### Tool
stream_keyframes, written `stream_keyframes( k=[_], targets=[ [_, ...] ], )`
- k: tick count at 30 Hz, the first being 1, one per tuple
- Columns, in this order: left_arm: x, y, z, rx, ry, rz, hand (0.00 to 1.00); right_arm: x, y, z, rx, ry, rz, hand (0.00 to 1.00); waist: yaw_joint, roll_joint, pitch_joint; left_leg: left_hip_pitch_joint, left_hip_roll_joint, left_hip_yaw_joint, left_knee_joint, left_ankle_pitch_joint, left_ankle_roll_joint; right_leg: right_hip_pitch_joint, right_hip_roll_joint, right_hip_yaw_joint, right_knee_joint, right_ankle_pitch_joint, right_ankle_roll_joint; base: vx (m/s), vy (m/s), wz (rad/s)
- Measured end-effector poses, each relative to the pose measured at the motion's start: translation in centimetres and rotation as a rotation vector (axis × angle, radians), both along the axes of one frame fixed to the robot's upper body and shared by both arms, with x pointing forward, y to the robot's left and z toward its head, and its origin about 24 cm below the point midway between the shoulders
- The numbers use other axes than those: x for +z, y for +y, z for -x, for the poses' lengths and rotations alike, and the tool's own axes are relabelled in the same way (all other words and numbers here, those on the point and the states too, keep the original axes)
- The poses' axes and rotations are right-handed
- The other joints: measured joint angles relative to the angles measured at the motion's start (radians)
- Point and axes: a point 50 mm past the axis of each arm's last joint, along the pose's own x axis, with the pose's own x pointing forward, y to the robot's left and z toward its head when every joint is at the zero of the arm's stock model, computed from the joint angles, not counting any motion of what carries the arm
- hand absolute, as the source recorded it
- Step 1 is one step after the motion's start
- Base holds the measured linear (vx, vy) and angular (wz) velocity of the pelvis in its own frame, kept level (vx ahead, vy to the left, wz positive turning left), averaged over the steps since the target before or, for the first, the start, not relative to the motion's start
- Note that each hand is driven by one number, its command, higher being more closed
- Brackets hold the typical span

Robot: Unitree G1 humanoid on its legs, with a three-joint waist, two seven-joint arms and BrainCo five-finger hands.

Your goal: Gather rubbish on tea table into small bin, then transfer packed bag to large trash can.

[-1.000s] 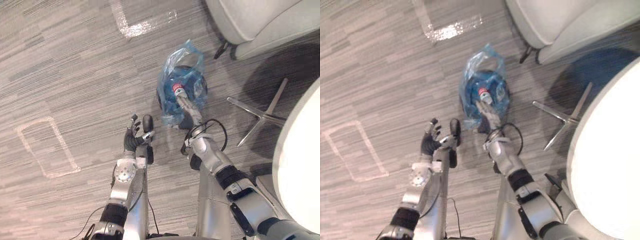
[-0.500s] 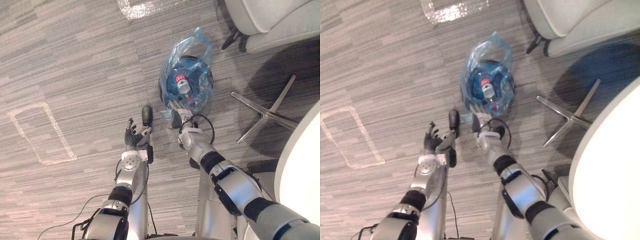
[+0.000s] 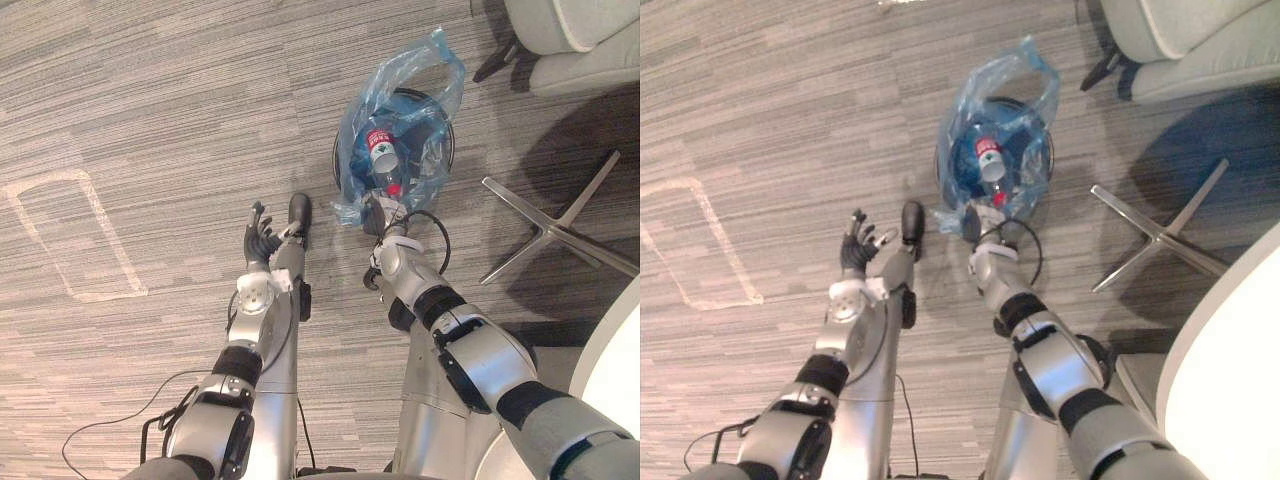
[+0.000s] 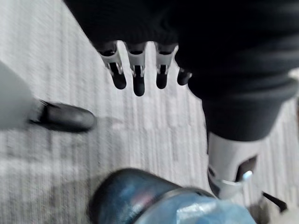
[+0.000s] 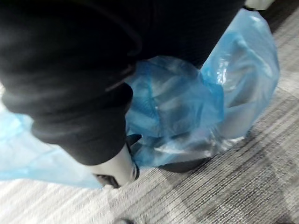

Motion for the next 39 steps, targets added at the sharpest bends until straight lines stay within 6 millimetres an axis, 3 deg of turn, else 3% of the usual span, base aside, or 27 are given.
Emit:
stream_keyframes(
  k=[12,16,18,20,25,30,33,39],
  targets=[
    [-1.1,0.7,0.7,0.022,0.036,0.007,0.0,0.3,1.1,1.4,0.042,-0.057,-0.248,1.0,0.004,-0.001,-0.001,0.123,0.033,0.029,-0.016,-0.011,0.006,0.126,0.036,0.016,-0.065,0.027,0.001,-0.02,-0.024,-0.11],
    [-3.2,1.0,1.9,0.029,0.117,0.004,0.0,-1.3,1.4,3.1,0.052,-0.028,-0.368,1.0,0.0,-0.002,-0.001,0.235,0.046,0.035,-0.018,-0.029,0.009,0.251,0.054,0.017,-0.104,0.032,0.004,0.0,-0.015,-0.12],
    [-4.7,1.5,2.9,0.037,0.171,-0.011,0.0,-2.4,1.9,4.5,0.075,0.0,-0.516,1.0,-0.002,-0.009,-0.005,0.348,0.05,0.048,-0.046,-0.038,0.007,0.359,0.062,0.026,-0.142,0.033,0.007,0.0,-0.007,-0.14],
    [-5.8,2.1,3.7,0.047,0.208,-0.014,0.0,-2.6,2.7,5.6,0.113,0.005,-0.613,1.0,-0.005,-0.025,-0.019,0.416,0.059,0.064,-0.075,-0.052,0.008,0.42,0.078,0.038,-0.184,0.036,0.017,0.01,-0.01,-0.23],
    [-9.0,2.5,5.9,0.052,0.343,-0.019,0.0,-3.6,2.5,7.6,0.144,0.053,-0.742,1.0,-0.019,-0.032,-0.023,0.571,0.064,0.07,-0.106,-0.058,0.006,0.592,0.092,0.032,-0.258,0.049,0.021,0.06,-0.006,-0.05],
    [-12.2,3.2,8.6,0.054,0.482,-0.04,0.0,-3.5,3.6,9.7,0.237,0.055,-0.831,1.0,-0.037,-0.063,-0.086,0.713,0.065,0.083,-0.172,-0.067,0.004,0.742,0.109,0.037,-0.36,0.065,0.038,0.1,-0.004,-0.05],
    [-14.4,3.4,10.6,0.047,0.588,-0.061,0.0,-4.5,4.5,10.7,0.276,0.112,-0.874,1.0,-0.04,-0.079,-0.149,0.797,0.064,0.101,-0.231,-0.065,0.0,0.823,0.121,0.048,-0.435,0.084,0.044,0.1,0.002,-0.11],
    [-17.0,3.7,13.4,0.003,0.731,-0.098,0.0,-6.1,4.5,11.6,0.302,0.194,-0.862,1.0,-0.046,-0.073,-0.214,0.938,0.054,0.109,-0.373,-0.022,-0.009,0.962,0.144,0.059,-0.585,0.14,0.054,0.1,0.004,-0.05]
  ],
)
